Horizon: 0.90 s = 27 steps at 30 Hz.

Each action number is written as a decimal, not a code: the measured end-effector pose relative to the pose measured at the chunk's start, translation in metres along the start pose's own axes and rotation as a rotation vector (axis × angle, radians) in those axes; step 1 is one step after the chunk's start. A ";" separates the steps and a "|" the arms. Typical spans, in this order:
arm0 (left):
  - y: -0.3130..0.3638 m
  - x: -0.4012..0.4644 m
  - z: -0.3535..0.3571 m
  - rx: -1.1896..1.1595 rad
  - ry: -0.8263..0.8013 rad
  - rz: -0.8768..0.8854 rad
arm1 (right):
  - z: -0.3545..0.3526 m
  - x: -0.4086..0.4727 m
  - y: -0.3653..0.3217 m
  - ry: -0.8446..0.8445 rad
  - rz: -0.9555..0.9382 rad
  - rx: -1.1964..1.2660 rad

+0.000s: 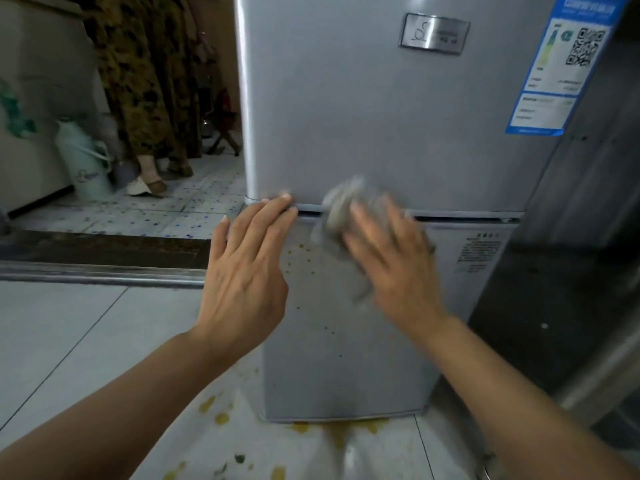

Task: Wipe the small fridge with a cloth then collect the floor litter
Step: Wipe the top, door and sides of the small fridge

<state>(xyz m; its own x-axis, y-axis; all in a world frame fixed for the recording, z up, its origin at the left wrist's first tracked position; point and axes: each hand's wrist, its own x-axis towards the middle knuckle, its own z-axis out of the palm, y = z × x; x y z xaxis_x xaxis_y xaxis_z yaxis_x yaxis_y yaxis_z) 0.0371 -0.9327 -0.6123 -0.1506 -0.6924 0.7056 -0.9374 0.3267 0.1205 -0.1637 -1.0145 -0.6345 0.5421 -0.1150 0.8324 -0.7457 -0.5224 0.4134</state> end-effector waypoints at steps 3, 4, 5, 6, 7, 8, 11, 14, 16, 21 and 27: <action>-0.007 0.001 -0.001 -0.018 0.025 0.004 | 0.005 0.051 0.000 0.190 0.131 0.009; -0.009 0.001 0.000 -0.026 0.034 0.003 | 0.008 0.052 -0.005 0.202 0.138 0.013; -0.011 -0.001 0.000 -0.035 0.044 -0.002 | 0.011 0.045 -0.013 0.183 0.122 0.019; -0.012 -0.002 0.001 -0.045 0.052 -0.011 | 0.015 0.032 -0.022 0.134 0.085 0.028; -0.013 -0.005 0.002 -0.058 0.057 -0.025 | 0.019 0.014 -0.031 0.075 0.028 0.040; -0.014 -0.008 0.004 -0.079 0.060 -0.040 | 0.021 -0.002 -0.039 0.020 -0.034 0.048; -0.017 -0.016 0.006 -0.177 0.072 -0.056 | 0.022 -0.024 -0.053 -0.092 -0.162 0.014; -0.018 -0.018 0.005 -0.283 0.103 -0.107 | 0.010 -0.007 -0.043 -0.135 -0.225 0.022; -0.020 -0.018 0.006 -0.343 0.125 -0.135 | 0.003 0.027 -0.032 -0.064 -0.151 0.008; -0.029 -0.021 0.007 -0.418 0.110 -0.196 | 0.011 0.083 -0.042 0.137 0.080 -0.003; -0.041 -0.030 0.014 -0.527 0.059 -0.236 | 0.021 0.010 -0.073 -0.146 -0.180 0.060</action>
<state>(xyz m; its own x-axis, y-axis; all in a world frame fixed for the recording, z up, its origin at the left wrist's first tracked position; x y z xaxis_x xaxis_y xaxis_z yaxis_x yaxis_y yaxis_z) 0.0754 -0.9337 -0.6483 0.0758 -0.7530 0.6536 -0.6584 0.4545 0.6000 -0.0958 -0.9955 -0.6641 0.7178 -0.1342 0.6832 -0.6100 -0.5941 0.5243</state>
